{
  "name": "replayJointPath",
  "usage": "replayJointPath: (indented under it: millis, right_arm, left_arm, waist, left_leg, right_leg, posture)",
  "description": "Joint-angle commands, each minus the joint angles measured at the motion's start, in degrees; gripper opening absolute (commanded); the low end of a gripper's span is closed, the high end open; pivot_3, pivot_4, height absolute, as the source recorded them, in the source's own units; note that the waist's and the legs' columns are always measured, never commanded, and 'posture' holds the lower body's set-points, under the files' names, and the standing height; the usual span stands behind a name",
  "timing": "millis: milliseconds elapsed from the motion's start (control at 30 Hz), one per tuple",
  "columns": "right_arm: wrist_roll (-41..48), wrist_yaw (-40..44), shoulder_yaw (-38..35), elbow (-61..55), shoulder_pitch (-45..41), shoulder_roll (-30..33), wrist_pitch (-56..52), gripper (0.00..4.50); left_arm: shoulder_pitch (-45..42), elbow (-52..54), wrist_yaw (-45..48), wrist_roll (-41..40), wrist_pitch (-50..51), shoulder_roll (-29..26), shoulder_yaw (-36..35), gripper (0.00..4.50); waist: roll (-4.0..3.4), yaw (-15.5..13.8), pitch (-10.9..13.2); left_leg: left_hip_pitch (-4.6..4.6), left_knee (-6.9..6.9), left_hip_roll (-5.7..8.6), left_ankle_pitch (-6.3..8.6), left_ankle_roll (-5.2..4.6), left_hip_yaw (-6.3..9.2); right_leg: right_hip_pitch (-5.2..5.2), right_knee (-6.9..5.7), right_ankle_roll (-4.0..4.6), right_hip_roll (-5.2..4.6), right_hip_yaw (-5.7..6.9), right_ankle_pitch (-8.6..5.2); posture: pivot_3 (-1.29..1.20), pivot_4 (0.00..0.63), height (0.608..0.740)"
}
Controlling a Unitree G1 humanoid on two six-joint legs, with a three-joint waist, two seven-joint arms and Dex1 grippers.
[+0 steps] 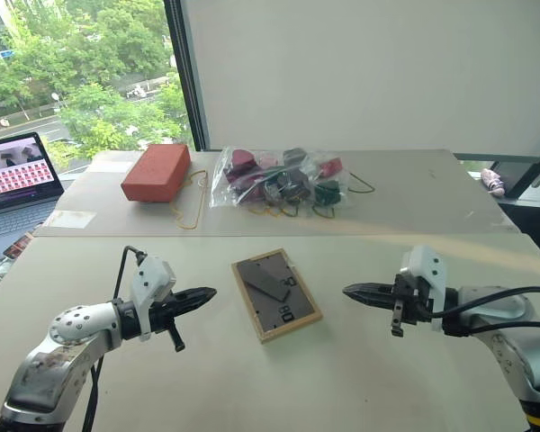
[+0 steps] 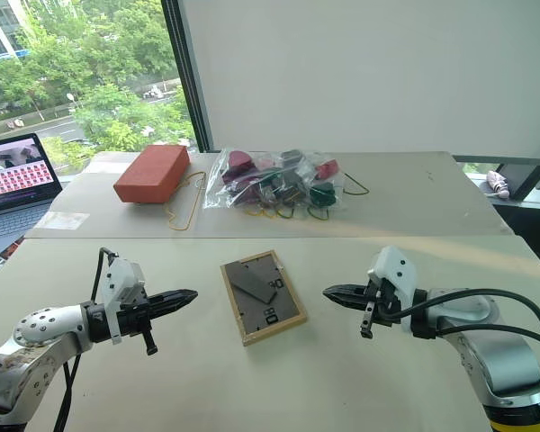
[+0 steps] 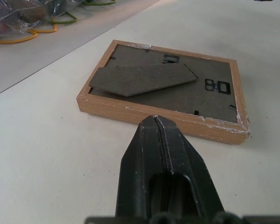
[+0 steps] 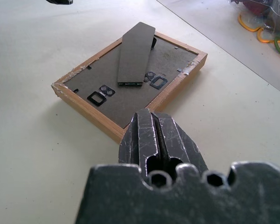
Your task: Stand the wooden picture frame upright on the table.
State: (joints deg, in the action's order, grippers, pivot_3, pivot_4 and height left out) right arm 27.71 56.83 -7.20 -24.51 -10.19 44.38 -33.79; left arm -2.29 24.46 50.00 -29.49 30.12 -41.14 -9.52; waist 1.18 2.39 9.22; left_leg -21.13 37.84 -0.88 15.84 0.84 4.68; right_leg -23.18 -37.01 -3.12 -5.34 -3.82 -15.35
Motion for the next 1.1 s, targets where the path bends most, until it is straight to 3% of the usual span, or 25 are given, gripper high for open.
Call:
replayJointPath:
  millis: [33, 167, 367, 667, 900, 1100]
  right_arm:
    - [-4.3, -3.4, 2.4, 3.7, -2.7, -0.2, 2.0, 0.0]
    - [-17.3, -11.0, 12.3, 17.5, -9.9, -3.3, 6.5, 0.0]
    - [-22.4, -11.5, 19.0, 21.7, -12.8, -8.4, 11.2, 0.0]
    - [-23.9, -11.8, 22.7, 11.0, -10.1, -10.7, 4.9, 0.0]
    - [-23.3, -14.1, 21.6, -1.4, -4.3, -9.2, -6.7, 0.0]
    - [-23.5, -16.9, 21.9, -3.5, -4.8, -11.0, -10.7, 0.0]
  left_arm:
    - [-0.5, 1.6, -2.0, -0.2, 1.5, 0.3, 0.8, 0.01]
    - [-1.3, -4.3, -9.0, 8.1, 1.8, 2.9, 7.5, 0.01]
    - [-7.0, -12.2, -11.8, 16.3, -0.3, 6.8, 16.4, 0.01]
    - [-17.3, -19.3, -9.1, 23.1, -3.2, 11.3, 25.4, 0.01]
    - [-19.3, -23.3, -5.8, 24.8, -5.9, 10.8, 26.1, 0.01]
    - [-18.5, -22.6, -4.1, 24.7, -5.7, 10.4, 25.9, 0.01]
  waist:
    - [0.0, 0.0, 0.0]
    - [0.01, 0.2, 0.0]
    - [0.0, -0.1, 0.0]
    - [-0.03, -1.6, 0.0]
    - [-0.03, -1.8, 0.0]
    - [-0.04, -1.7, 0.0]
  left_leg:
    - [0.0, 0.0, 0.0, 0.0, 0.0, 0.0]
    - [0.11, 0.03, 0.02, -0.02, 0.04, -0.07]
    - [-0.02, 0.04, 0.05, -0.03, 0.05, -0.04]
    - [0.02, 0.07, 0.09, -0.1, 0.18, -0.03]
    - [-0.01, 0.07, 0.11, -0.09, 0.15, -0.01]
    - [0.01, 0.07, 0.11, -0.09, 0.15, 0.01]
  right_leg:
    - [0.0, 0.0, 0.0, 0.0, 0.0, 0.0]
    - [0.06, -0.05, 0.01, 0.0, -0.08, 0.01]
    - [-0.08, -0.09, 0.01, -0.04, -0.07, 0.01]
    - [0.03, -0.07, -0.03, -0.06, -0.02, 0.03]
    - [0.03, -0.05, -0.05, -0.09, 0.0, 0.02]
    - [0.04, -0.06, -0.05, -0.08, 0.01, 0.02]
  posture:
    - [0.0, 0.15, 0.74]
    - [0.0, 0.15, 0.74]
    - [0.0, 0.15, 0.74]
    - [0.0, 0.15, 0.74]
    - [0.0, 0.15, 0.74]
    - [0.0, 0.15, 0.74]
